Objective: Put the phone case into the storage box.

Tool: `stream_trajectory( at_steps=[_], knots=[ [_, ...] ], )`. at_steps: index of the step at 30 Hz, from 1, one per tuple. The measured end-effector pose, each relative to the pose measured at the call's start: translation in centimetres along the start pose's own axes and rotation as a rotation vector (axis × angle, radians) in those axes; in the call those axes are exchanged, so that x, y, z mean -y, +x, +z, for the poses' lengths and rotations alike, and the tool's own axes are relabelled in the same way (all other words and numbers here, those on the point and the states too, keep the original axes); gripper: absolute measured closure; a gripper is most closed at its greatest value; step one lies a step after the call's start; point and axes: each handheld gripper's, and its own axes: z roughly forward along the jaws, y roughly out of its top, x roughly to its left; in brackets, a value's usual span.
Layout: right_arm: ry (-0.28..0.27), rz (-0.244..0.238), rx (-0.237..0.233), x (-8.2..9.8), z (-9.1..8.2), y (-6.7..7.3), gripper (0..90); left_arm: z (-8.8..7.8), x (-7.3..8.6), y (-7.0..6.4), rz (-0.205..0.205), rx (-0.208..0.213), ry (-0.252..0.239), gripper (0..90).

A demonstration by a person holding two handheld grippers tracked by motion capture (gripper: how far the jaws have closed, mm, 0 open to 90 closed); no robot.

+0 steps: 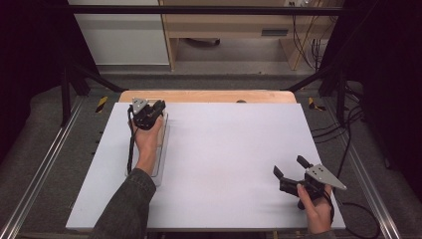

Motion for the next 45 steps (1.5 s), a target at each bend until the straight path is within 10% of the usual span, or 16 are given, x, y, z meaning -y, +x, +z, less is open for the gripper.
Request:
stream_trajectory(
  at_steps=[45],
  knots=[
    [0.001, -0.003, -0.002, 0.0, 0.0, 0.4, 4.6, -1.6, -1.0, -0.4, 0.158, -0.006, 0.048, 20.6]
  ],
)
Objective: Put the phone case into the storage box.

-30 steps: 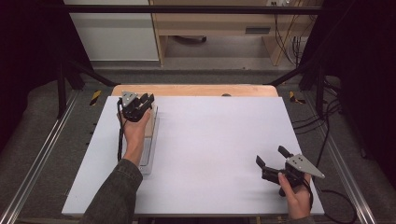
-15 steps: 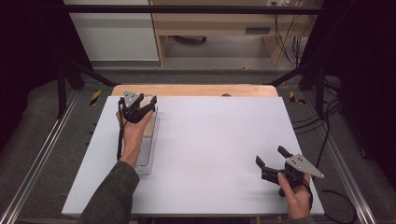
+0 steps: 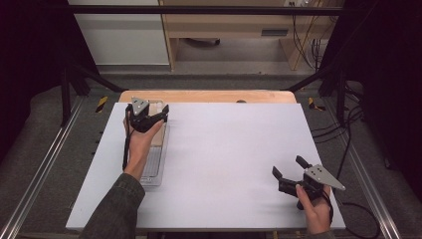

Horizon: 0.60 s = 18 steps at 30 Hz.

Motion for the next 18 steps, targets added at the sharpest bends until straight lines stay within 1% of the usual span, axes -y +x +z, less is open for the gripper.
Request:
stream_trajectory(
  at_steps=[1, 2, 5, 8, 13, 18],
  knots=[
    [0.0, -0.002, 0.0, 0.0, 0.0, 0.0, 4.6, 0.06, 0.05, -0.05, -0.001, 0.011, 0.01, 17.3],
    [0.0, -0.002, -0.001, 0.0, 0.0, 0.01, 4.6, 0.07, 0.09, -0.1, 0.005, 0.013, 0.019, 15.2],
    [0.0, -0.006, -0.001, 0.01, -0.01, 0.02, 4.6, -0.07, 0.07, -0.16, 0.031, 0.006, 0.03, 9.6],
    [0.001, -0.004, -0.001, 0.01, -0.01, 0.05, 4.6, -0.15, 0.02, -0.13, 0.029, 0.015, 0.037, 5.7],
    [0.001, -0.006, -0.001, 0.01, 0.01, 0.11, 4.6, -0.43, -0.03, 0.02, 0.034, 0.025, 0.05, 4.1],
    [0.001, -0.009, -0.001, 0.02, 0.02, 0.13, 4.6, -0.69, -0.13, 0.02, 0.041, 0.032, 0.052, 4.1]
  ],
)
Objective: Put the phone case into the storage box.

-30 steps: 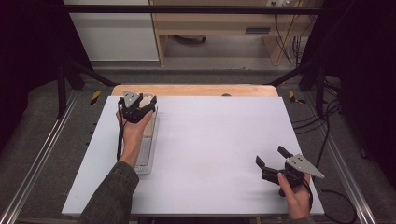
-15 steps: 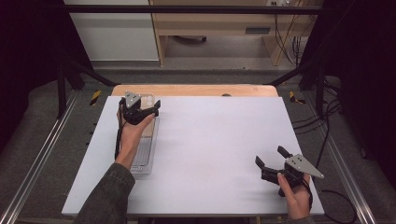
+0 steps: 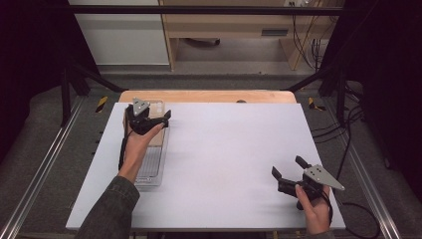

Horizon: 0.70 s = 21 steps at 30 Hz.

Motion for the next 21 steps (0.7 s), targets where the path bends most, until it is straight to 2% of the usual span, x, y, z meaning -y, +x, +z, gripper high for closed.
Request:
stream_trajectory(
  at_steps=[10, 21],
  knots=[
    [0.001, 0.002, 0.0, 0.0, 0.0, 0.1, 4.5, -0.6, -0.3, -0.5, 0.022, 0.016, 0.001, 4.1],
    [0.0, 0.004, -0.003, 0.0, 0.0, 0.2, 4.5, -1.8, -0.7, -1.7, 0.073, 0.039, 0.003, 4.0]
  ],
)
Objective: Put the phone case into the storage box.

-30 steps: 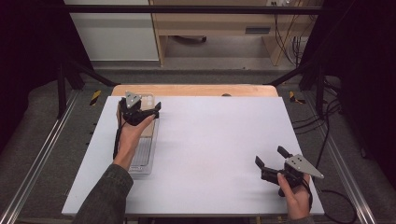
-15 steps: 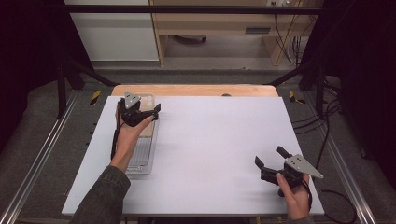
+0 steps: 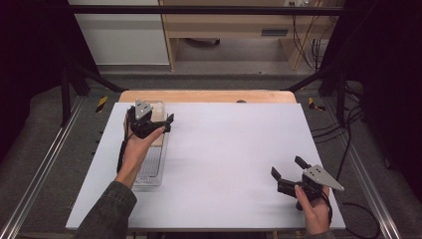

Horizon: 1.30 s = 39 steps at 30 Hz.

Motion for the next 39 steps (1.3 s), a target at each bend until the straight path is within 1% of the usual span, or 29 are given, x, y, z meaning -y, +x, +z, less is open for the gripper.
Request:
stream_trajectory(
  at_steps=[8, 14, 25, 39],
  knots=[
    [-0.002, 0.004, 0.0, 0.0, 0.0, 0.0, 4.5, -0.5, -0.1, -0.5, 0.018, 0.007, 0.006, 4.0],
    [-0.003, 0.003, 0.001, 0.0, 0.0, 0.0, 4.4, -0.7, -0.1, -0.7, 0.012, 0.012, -0.001, 4.0],
    [-0.002, 0.002, 0.0, 0.0, 0.0, 0.1, 4.4, -1.1, 0.0, -1.2, 0.016, 0.029, -0.009, 4.0],
    [0.0, 0.0, 0.001, 0.0, 0.0, 0.0, 4.3, -2.1, -0.7, -2.2, 0.013, 0.061, -0.045, 4.0]
  ],
)
